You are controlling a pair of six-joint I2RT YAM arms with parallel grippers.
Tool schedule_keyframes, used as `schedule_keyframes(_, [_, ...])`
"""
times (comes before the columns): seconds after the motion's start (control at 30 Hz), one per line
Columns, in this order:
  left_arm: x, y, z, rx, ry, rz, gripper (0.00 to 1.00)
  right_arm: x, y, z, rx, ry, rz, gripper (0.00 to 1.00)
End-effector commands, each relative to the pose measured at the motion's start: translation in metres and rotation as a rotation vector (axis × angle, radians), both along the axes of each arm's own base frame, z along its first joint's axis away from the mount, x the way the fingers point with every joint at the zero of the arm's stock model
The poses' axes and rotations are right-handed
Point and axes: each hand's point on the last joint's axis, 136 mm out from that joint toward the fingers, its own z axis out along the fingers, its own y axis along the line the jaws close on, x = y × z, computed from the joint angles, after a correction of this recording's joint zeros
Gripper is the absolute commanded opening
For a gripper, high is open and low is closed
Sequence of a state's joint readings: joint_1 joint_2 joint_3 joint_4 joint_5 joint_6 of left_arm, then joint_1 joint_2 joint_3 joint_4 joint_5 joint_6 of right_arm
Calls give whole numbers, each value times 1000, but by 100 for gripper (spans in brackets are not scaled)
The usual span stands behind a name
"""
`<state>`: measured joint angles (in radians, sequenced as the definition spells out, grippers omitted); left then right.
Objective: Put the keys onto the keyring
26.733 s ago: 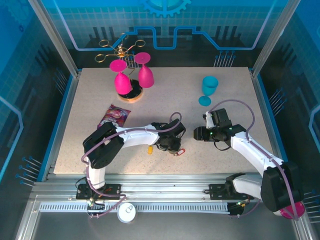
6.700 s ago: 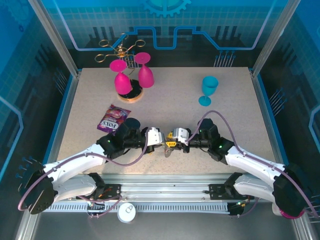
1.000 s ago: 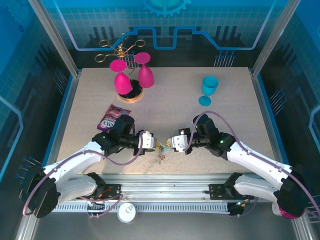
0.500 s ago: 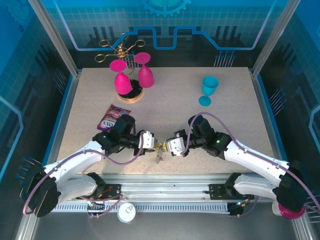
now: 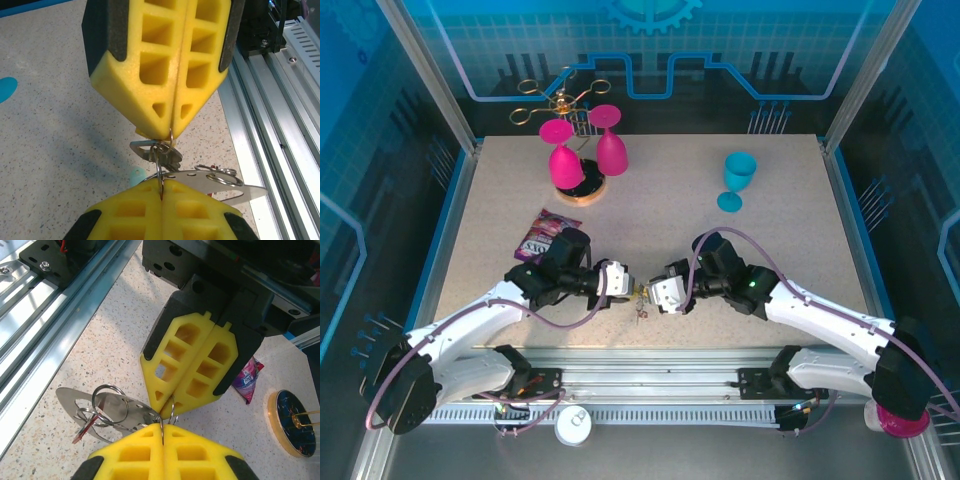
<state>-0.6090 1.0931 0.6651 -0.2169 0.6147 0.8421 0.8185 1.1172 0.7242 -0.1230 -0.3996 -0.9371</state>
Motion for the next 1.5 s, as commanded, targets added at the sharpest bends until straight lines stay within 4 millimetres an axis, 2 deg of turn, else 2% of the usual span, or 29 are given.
schedule_keyframes(0.0, [-9, -6, 12, -25, -21, -65, 0, 11, -6, 16, 15, -74, -32, 0])
schedule_keyframes(0.17, [-11, -7, 13, -29, -20, -76, 0, 18, -7, 18, 14, -109, -47, 0])
schedule_keyframes(0.37, [-12, -7, 13, -26, -16, -76, 0, 11, 3, 16, 12, -105, 20, 0])
schedule_keyframes(0.73, [-10, -9, 12, -23, -19, -71, 0, -3, 5, 17, 13, -81, 93, 0])
schedule_keyframes(1.47, [-9, -9, 12, -22, -19, -70, 0, -9, 11, 12, -4, -82, 125, 0])
